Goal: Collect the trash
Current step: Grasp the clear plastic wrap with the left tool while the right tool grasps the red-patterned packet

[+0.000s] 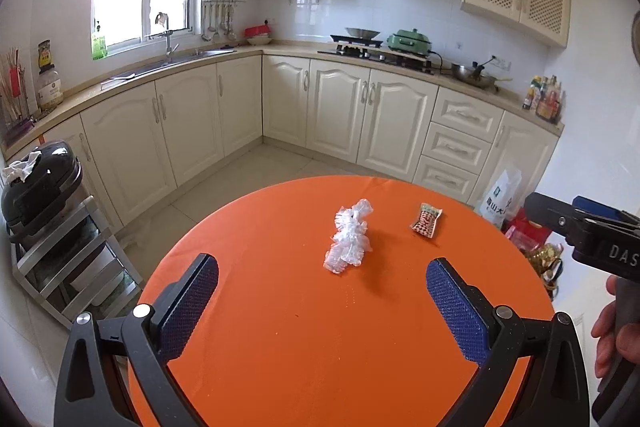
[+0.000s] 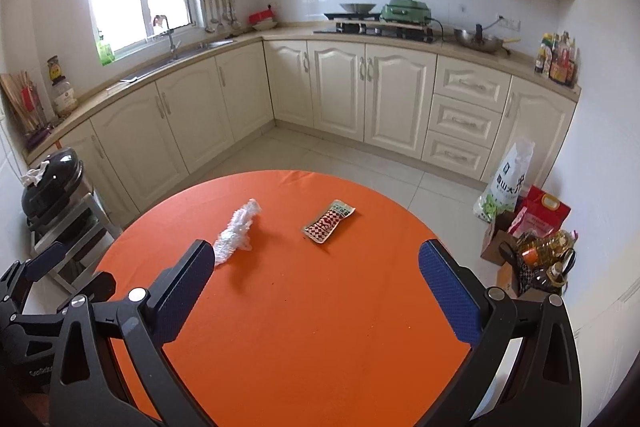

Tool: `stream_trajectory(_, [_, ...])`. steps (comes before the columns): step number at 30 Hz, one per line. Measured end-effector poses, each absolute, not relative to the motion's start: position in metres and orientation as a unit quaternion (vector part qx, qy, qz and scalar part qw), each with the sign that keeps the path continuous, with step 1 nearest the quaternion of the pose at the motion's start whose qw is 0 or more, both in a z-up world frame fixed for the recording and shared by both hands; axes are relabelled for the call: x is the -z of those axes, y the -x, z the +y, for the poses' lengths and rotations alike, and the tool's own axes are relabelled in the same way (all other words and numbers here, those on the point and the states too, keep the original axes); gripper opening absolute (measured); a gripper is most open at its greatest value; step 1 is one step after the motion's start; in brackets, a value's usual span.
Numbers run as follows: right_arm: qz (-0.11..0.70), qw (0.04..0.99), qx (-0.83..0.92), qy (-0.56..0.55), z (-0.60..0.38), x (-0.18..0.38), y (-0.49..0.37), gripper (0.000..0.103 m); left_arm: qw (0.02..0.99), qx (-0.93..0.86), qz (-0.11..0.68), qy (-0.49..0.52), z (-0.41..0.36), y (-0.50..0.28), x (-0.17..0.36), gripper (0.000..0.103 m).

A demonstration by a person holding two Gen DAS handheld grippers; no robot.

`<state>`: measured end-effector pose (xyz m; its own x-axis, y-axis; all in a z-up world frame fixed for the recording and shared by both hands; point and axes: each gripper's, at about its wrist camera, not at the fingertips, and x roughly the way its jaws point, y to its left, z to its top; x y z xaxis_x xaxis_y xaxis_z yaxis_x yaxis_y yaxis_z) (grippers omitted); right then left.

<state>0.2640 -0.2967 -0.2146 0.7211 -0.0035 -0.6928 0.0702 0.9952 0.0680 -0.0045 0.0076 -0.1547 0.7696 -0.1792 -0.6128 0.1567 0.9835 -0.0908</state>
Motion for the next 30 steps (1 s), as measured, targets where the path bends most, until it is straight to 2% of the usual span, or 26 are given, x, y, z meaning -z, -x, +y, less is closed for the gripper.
stream_trajectory(11, [0.466,0.881,0.036,-0.071,-0.33,0.318,-0.379,0.103,0.911,0.091,0.402,-0.017,-0.052,-0.193,0.181,0.102])
stream_trajectory(15, [0.486,0.87,0.04,-0.073,-0.332,0.345,-0.405,0.094,0.9,0.083,0.427,-0.034,-0.074,-0.262,0.196,0.099])
stream_trajectory(18, [0.495,0.865,0.039,-0.075,-0.331,0.359,-0.417,0.087,0.892,0.083,0.442,-0.041,-0.084,-0.301,0.205,0.091])
stream_trajectory(20, [0.501,0.862,0.037,-0.071,-0.328,0.366,-0.425,0.085,0.886,0.089,0.452,-0.042,-0.09,-0.322,0.211,0.08])
stream_trajectory(22, [0.505,0.86,0.037,-0.063,-0.323,0.373,-0.43,0.079,0.879,0.095,0.466,-0.046,-0.095,-0.34,0.218,0.07])
stream_trajectory(25, [0.499,0.865,0.046,-0.027,-0.311,0.375,-0.432,0.073,0.881,0.101,0.461,-0.043,-0.097,-0.355,0.219,0.067])
stream_trajectory(27, [0.494,0.868,0.035,-0.019,-0.307,0.373,-0.432,0.061,0.882,0.101,0.459,-0.035,-0.096,-0.365,0.217,0.056])
stream_trajectory(28, [0.492,0.87,0.026,-0.014,-0.305,0.373,-0.431,0.057,0.883,0.101,0.457,-0.031,-0.095,-0.373,0.214,0.041])
stream_trajectory(29, [0.489,0.872,0.019,-0.009,-0.302,0.372,-0.428,0.047,0.883,0.103,0.458,-0.028,-0.095,-0.375,0.214,0.03])
stream_trajectory(30, [0.488,0.873,0.012,-0.009,-0.301,0.371,-0.426,0.037,0.881,0.106,0.46,-0.024,-0.094,-0.38,0.212,0.027])
